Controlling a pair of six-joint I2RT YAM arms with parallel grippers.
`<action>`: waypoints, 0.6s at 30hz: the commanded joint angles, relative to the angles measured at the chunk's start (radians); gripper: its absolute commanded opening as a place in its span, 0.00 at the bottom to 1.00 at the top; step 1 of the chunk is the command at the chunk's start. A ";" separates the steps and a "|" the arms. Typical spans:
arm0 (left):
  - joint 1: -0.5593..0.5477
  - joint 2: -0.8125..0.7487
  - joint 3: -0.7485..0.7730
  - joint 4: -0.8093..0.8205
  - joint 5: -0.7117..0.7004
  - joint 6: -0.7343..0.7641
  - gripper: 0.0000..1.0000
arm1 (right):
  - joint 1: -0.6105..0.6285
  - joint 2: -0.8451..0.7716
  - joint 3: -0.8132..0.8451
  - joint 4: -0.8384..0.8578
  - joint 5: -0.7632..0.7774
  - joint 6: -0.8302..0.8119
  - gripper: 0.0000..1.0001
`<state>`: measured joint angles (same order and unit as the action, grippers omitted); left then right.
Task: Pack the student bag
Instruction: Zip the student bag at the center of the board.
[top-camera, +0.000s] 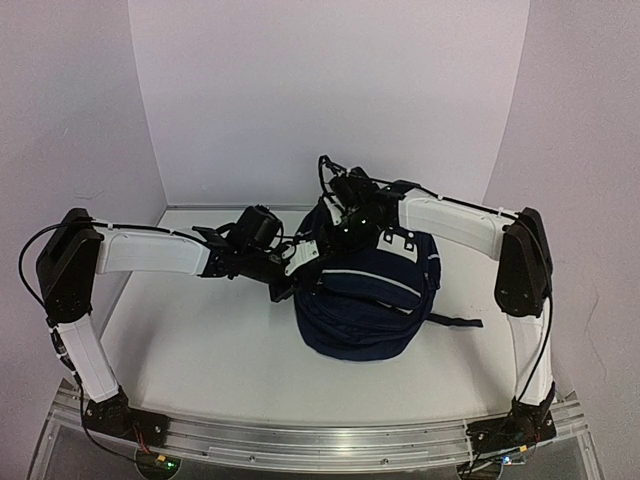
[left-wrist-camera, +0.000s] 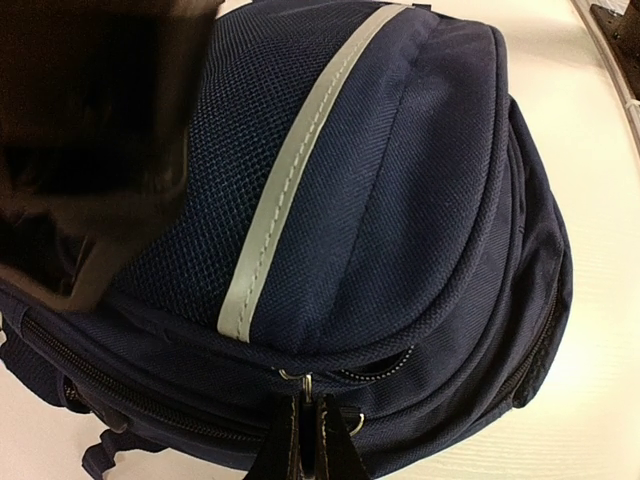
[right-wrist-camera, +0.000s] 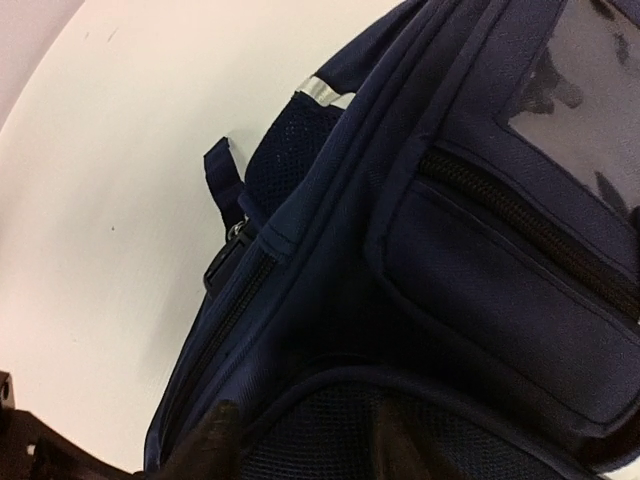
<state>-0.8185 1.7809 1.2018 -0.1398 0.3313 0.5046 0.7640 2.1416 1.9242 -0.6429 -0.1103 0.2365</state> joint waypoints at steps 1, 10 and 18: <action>-0.032 -0.035 0.019 -0.055 0.020 -0.004 0.00 | 0.020 0.067 0.057 -0.065 0.022 0.052 0.06; -0.159 -0.074 -0.003 -0.052 -0.026 -0.121 0.00 | -0.014 0.130 0.187 -0.046 0.105 0.109 0.00; -0.217 -0.004 -0.022 0.083 -0.112 -0.306 0.00 | -0.073 0.203 0.290 -0.035 -0.078 0.122 0.01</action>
<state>-1.0193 1.7541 1.1995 -0.1285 0.2239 0.3085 0.7446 2.3223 2.1619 -0.6774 -0.0818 0.3421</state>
